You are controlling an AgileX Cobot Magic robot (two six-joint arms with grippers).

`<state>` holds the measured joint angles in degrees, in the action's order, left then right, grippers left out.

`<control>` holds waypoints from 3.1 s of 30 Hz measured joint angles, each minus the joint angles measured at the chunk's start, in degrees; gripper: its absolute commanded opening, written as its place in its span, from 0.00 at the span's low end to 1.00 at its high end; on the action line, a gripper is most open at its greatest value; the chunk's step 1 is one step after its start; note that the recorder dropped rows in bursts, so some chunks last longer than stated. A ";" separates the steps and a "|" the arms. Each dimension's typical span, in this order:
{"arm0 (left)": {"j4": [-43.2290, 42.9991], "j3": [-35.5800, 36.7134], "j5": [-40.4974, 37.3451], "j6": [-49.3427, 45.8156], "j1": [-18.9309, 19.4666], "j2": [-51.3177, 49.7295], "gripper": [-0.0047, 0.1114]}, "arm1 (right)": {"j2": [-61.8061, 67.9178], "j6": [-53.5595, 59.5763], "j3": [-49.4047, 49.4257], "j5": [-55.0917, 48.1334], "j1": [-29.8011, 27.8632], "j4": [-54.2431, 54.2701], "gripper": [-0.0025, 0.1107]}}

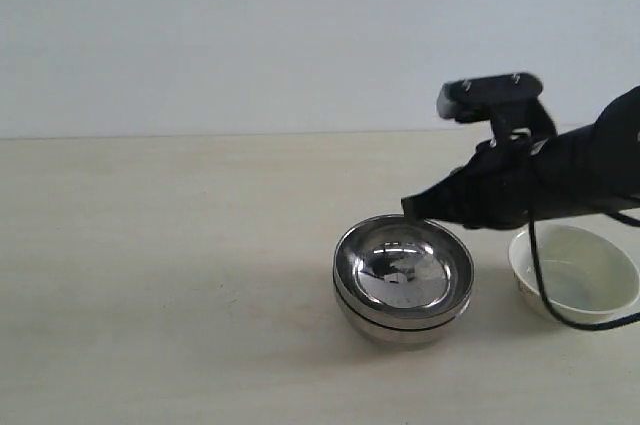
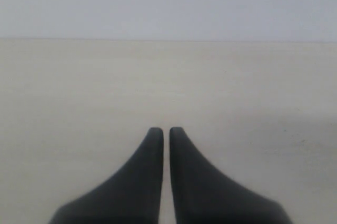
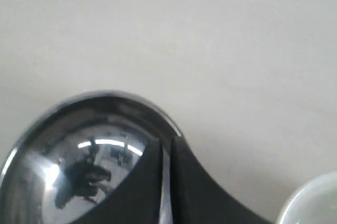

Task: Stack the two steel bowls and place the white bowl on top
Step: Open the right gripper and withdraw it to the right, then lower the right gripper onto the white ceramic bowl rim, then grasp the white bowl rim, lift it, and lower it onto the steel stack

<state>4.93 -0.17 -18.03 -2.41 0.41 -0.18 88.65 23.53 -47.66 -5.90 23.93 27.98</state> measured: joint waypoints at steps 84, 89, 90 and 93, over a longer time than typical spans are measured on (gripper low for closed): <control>0.00 0.00 0.00 0.00 0.00 0.00 0.07 | 2.55 22.50 -3.96 -23.70 -11.77 29.64 0.02; 0.00 0.00 0.00 0.00 0.00 0.00 0.07 | 3.54 20.06 -4.10 -17.00 -6.66 27.08 0.02; 0.00 0.00 0.00 0.00 0.00 0.00 0.07 | 4.04 19.81 -4.14 -15.97 -6.22 26.93 0.02; 0.00 0.00 0.00 0.00 0.00 0.00 0.07 | 5.70 19.44 -4.14 -14.26 -5.76 26.32 0.02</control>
<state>4.93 -0.17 -18.03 -2.41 0.41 -0.18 94.35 42.97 -51.80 -20.16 18.17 54.30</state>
